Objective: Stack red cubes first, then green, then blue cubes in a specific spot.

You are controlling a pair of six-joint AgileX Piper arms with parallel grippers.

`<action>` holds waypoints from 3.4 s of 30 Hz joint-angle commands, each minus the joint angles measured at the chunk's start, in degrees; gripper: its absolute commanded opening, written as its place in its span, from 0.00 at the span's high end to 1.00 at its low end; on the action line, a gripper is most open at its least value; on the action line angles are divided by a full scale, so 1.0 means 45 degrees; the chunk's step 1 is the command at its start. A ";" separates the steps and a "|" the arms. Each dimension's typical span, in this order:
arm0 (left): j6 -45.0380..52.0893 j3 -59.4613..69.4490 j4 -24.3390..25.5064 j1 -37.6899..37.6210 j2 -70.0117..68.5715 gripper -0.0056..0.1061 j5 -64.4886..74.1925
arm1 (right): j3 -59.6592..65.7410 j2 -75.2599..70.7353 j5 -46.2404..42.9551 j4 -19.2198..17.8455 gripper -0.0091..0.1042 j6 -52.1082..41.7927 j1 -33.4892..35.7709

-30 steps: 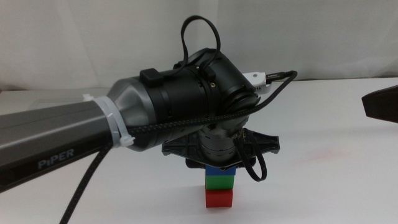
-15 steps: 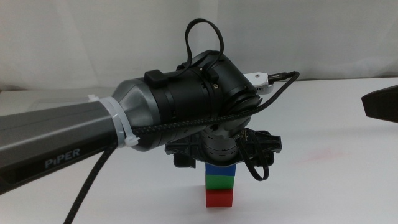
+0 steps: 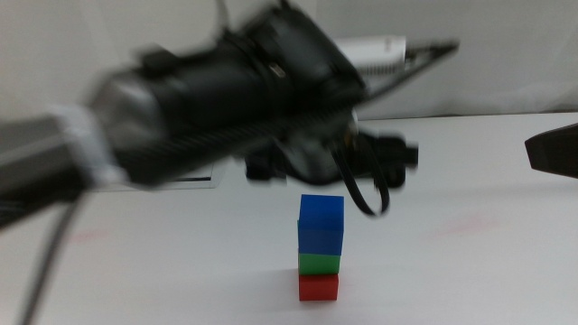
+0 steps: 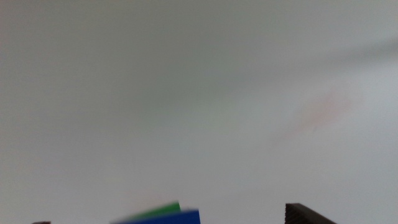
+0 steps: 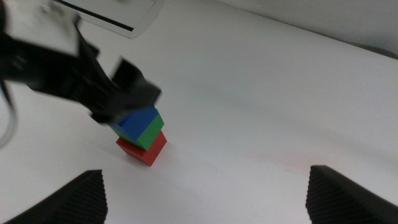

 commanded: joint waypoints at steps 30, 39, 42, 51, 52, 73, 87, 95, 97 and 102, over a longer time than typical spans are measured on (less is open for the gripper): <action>0.5998 0.5713 -0.0102 1.2283 -0.7800 0.16 -0.2140 | 0.0065 0.0441 -0.1819 -0.4033 0.18 0.1224 -0.4529; 0.5873 1.1127 -0.0694 1.2293 -1.2721 0.19 -0.4523 | 0.0649 -0.0650 -0.1626 -0.3224 0.40 0.0816 -0.5140; 0.6147 1.2463 -0.0694 1.2293 -1.4540 0.33 -0.5143 | 0.1712 -0.1746 -0.2209 -0.3359 0.68 0.1220 -0.5140; 0.6939 1.4662 -0.0726 1.2293 -1.8948 0.97 -0.6213 | 0.5647 -0.6063 -0.3532 -0.3443 0.94 0.1295 -0.5140; 0.6945 1.4801 -0.0726 1.2293 -1.9223 0.97 -0.6207 | 0.6080 -0.6463 -0.3532 -0.3443 0.94 0.1379 -0.5140; 0.5074 1.9974 -0.0261 1.2293 -1.8720 0.98 -1.2386 | 1.1935 -0.5478 -1.2952 -0.3400 0.94 0.2934 -0.5140; 0.5180 2.0559 -0.0261 1.2293 -1.8746 0.98 -1.3172 | 1.2892 -0.7676 -1.3824 -0.3444 0.94 0.2143 -0.5140; 0.5728 2.0559 -0.0261 1.2293 -1.8746 0.98 -1.3292 | 1.3409 -1.0806 -1.1190 -0.3444 0.94 0.2143 -0.5140; 0.5951 2.0559 -0.0261 1.2293 -1.8746 0.98 -1.3292 | 1.3774 -1.0870 -1.1468 -0.3444 0.94 0.2169 -0.5140; 0.5951 2.0559 -0.0261 1.2293 -1.8746 0.98 -1.3292 | 1.4409 -1.0870 -1.1927 -0.3444 0.94 0.2246 -0.5140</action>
